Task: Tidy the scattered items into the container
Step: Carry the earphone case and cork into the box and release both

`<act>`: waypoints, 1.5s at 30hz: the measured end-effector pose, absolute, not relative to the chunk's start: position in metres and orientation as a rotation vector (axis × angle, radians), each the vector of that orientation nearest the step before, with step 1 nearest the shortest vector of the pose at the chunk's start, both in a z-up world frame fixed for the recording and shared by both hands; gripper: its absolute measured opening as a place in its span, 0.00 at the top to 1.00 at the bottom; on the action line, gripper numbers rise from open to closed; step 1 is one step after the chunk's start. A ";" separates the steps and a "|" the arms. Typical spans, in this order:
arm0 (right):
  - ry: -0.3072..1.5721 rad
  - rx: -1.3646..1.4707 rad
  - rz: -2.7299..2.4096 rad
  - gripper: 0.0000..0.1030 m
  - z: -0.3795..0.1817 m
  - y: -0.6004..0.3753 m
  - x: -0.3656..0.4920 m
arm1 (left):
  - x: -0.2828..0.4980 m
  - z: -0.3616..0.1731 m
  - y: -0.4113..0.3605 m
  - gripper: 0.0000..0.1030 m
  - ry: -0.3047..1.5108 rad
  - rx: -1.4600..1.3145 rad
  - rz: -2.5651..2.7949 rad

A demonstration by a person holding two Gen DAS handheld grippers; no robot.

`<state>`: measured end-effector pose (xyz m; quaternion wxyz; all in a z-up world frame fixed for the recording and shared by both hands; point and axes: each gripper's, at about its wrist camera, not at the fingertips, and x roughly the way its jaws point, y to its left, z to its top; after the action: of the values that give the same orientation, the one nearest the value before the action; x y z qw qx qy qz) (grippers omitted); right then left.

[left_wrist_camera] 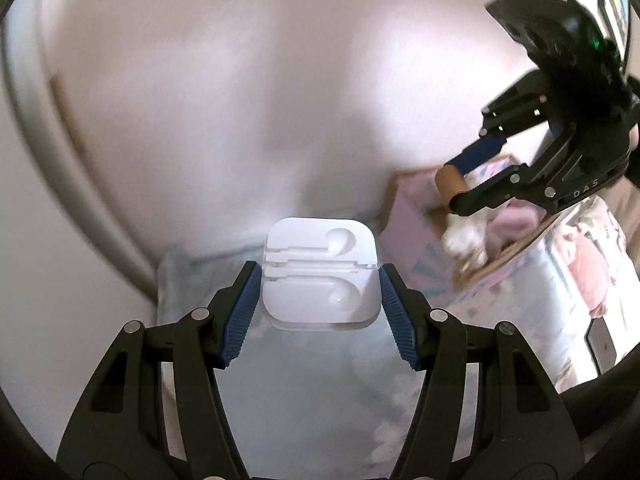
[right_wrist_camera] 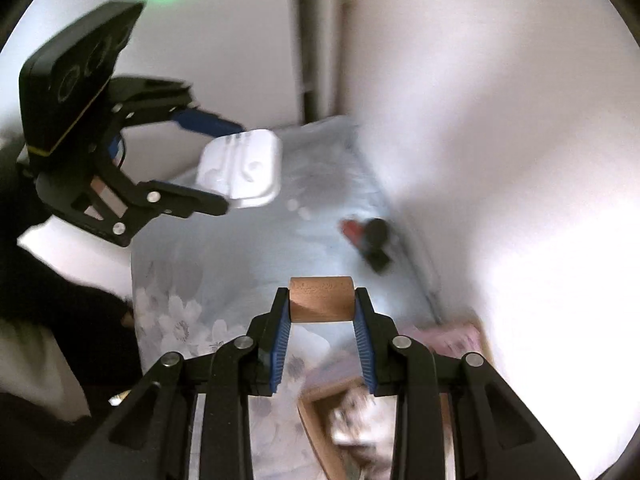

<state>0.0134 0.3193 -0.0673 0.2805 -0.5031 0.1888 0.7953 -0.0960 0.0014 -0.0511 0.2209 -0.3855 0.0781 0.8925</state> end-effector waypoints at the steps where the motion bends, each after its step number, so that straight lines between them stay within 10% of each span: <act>1: 0.531 -1.301 2.101 0.73 -0.057 0.317 0.029 | -0.099 -0.043 0.011 0.45 0.218 -1.057 2.457; 20: 0.837 -0.885 1.626 0.73 -0.066 0.246 0.245 | -0.140 -0.074 0.209 0.45 0.197 -1.162 2.241; 41: 0.982 -0.701 1.582 0.73 -0.129 0.240 0.279 | -0.148 -0.113 0.252 0.45 0.225 -1.264 2.268; 45: 0.959 -0.706 1.571 0.68 -0.127 0.244 0.275 | -0.151 -0.107 0.251 0.00 0.206 -1.281 2.307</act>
<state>0.2748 0.2437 -0.1273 0.5523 -0.2987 0.4054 0.6644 -0.1514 0.2514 -0.1065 0.2450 -0.4692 0.0754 0.8451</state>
